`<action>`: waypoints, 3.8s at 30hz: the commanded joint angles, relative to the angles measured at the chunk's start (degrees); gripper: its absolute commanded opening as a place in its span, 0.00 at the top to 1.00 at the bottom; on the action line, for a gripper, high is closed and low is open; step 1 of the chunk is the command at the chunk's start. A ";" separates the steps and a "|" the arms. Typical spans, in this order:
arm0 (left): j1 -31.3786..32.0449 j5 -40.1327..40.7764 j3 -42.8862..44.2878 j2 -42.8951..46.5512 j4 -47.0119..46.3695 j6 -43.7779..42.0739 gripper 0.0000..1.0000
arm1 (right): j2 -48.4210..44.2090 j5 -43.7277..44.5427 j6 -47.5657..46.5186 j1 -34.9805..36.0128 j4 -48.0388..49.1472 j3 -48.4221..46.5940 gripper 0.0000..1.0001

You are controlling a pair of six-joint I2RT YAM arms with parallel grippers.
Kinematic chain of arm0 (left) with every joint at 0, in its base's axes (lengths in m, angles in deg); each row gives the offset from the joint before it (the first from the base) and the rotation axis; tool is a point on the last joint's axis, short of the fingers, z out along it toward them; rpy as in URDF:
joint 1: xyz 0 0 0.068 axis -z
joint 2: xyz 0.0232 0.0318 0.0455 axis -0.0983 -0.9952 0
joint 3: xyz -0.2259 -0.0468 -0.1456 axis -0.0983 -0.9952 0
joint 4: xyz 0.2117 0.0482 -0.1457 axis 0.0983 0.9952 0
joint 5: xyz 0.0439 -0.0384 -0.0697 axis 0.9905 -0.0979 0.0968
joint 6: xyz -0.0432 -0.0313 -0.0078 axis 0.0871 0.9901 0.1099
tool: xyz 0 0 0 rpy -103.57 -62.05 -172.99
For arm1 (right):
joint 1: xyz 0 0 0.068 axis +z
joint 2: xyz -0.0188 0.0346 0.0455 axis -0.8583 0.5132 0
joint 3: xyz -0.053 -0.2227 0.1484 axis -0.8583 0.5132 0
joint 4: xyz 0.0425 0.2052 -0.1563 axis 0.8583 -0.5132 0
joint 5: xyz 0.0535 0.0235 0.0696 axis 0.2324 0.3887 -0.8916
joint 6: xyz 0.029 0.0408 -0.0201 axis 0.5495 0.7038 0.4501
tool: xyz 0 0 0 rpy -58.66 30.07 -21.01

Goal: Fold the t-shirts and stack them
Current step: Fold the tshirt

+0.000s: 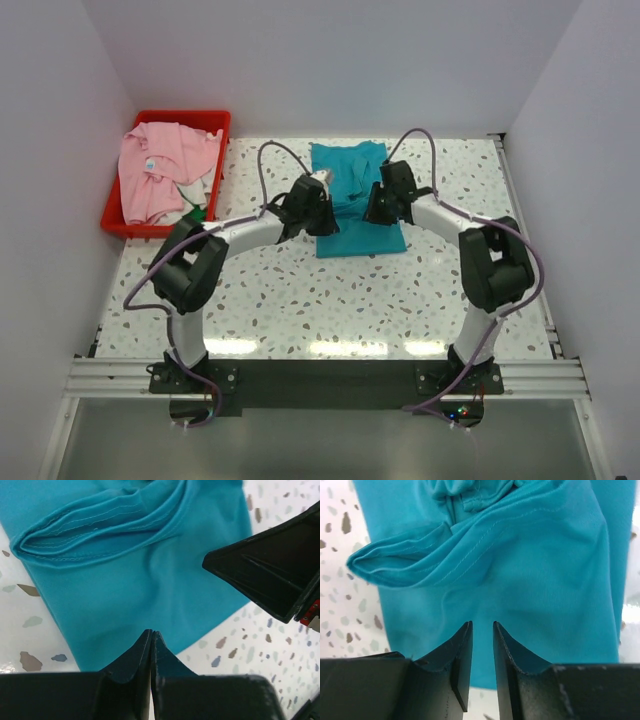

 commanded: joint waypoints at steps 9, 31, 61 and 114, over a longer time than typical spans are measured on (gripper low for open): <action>-3.02 2.06 17.40 -13.87 4.92 -5.64 0.89 | 13.40 -3.80 -0.80 -3.45 0.08 -15.29 0.75; -8.56 6.88 18.57 -20.65 8.97 1.03 0.89 | 18.60 -13.11 7.82 -12.25 6.05 -7.93 0.77; -7.33 16.30 -29.87 24.09 6.24 8.68 0.99 | -13.21 -12.86 20.75 4.45 22.33 34.01 0.72; 6.20 -2.07 -54.31 56.00 13.36 20.72 0.44 | -49.52 -8.90 20.66 12.80 -7.65 50.53 0.47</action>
